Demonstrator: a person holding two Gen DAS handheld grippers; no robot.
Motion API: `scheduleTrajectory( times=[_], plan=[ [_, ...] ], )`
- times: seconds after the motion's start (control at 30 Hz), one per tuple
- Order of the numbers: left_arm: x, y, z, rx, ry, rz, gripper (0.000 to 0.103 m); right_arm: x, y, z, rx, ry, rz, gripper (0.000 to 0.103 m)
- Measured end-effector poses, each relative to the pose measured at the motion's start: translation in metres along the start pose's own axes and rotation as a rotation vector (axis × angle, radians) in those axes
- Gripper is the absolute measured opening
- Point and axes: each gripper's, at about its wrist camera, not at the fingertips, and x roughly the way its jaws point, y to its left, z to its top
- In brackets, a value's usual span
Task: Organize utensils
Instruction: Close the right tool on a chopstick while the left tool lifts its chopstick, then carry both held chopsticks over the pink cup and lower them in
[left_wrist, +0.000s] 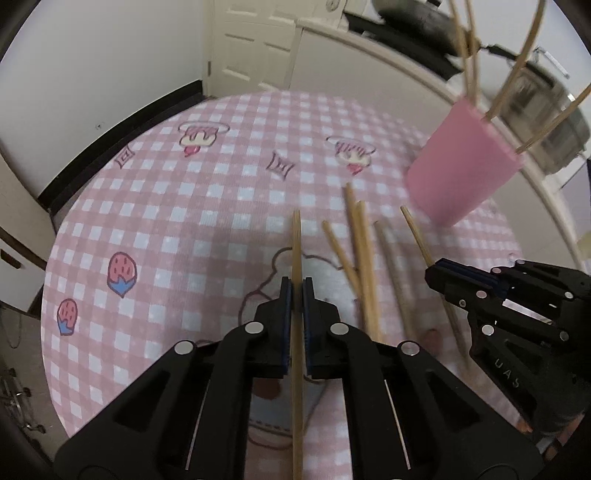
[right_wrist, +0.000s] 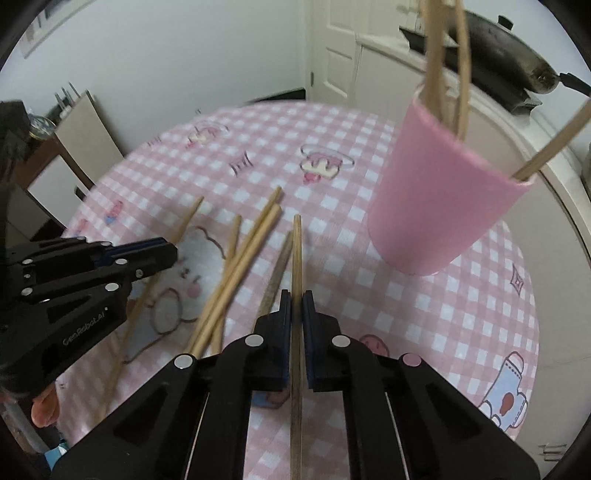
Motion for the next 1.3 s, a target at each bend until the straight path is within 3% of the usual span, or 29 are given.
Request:
scheduleTrajectory(
  times=[0.17,0.43,0.63,0.77,0.97,1.3],
  plan=[
    [-0.048,-0.009,0.001,0.002,-0.094,-0.055,0.006,-0.052,-0.006,-0.001,0.0,-0.111,0.047,0.005],
    [-0.146,-0.039,-0.007,0.037,-0.31,-0.134,0.006,-0.128,-0.022,-0.004,0.002,-0.293,0.065,0.005],
    [-0.188,-0.076,-0.001,0.067,-0.452,-0.166,0.006,-0.181,-0.041,-0.012,0.026,-0.43,0.054,0.005],
    [-0.201,-0.095,0.009,0.085,-0.517,-0.185,0.006,-0.215,-0.062,-0.012,0.052,-0.536,0.024,0.005],
    [-0.205,-0.118,0.033,0.041,-0.608,-0.208,0.006,-0.231,-0.084,-0.003,0.098,-0.652,-0.004,0.005],
    [-0.195,-0.151,0.066,0.0,-0.828,-0.148,0.006,-0.237,-0.117,0.02,0.155,-0.815,-0.113,0.005]
  ],
)
